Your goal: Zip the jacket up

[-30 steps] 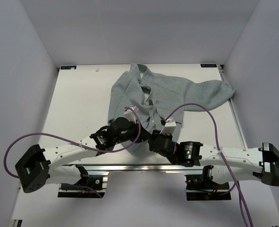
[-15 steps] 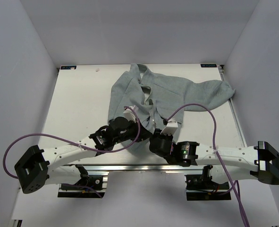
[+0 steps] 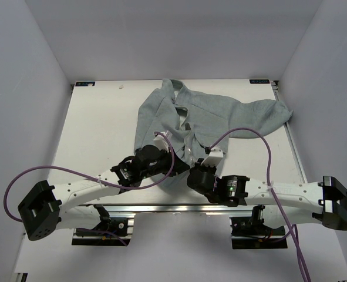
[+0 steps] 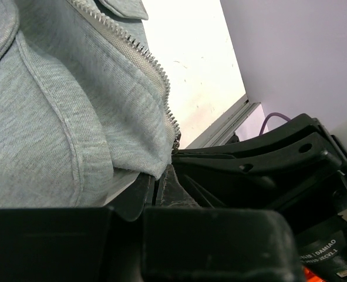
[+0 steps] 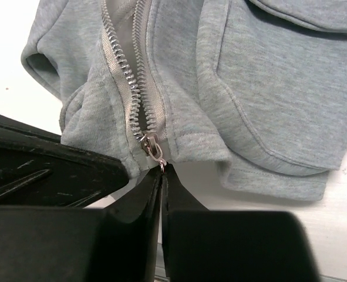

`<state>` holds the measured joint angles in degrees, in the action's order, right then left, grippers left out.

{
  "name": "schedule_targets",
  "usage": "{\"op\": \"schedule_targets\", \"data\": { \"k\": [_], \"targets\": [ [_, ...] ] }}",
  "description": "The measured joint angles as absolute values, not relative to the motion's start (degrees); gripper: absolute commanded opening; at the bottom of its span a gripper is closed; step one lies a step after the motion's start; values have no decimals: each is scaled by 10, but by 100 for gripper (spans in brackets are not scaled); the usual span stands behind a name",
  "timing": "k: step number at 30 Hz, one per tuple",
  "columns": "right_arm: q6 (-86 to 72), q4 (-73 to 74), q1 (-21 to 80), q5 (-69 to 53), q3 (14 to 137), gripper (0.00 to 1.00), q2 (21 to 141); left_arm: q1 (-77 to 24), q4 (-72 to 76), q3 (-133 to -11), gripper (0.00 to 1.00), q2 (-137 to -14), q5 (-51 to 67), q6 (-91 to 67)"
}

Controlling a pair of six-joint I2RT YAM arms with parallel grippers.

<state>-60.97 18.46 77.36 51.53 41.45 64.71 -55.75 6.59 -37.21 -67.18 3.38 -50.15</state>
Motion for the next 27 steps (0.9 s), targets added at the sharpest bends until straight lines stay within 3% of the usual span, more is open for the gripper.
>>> {"op": "schedule_targets", "data": {
  "k": [12,27],
  "targets": [
    [-537,201,770,441,399,0,573,-560,51,-378,0,-671,46,-487],
    [-332,229,646,156,400,0,514,-562,-123,-475,0,-679,71,-378]
  ]
}}
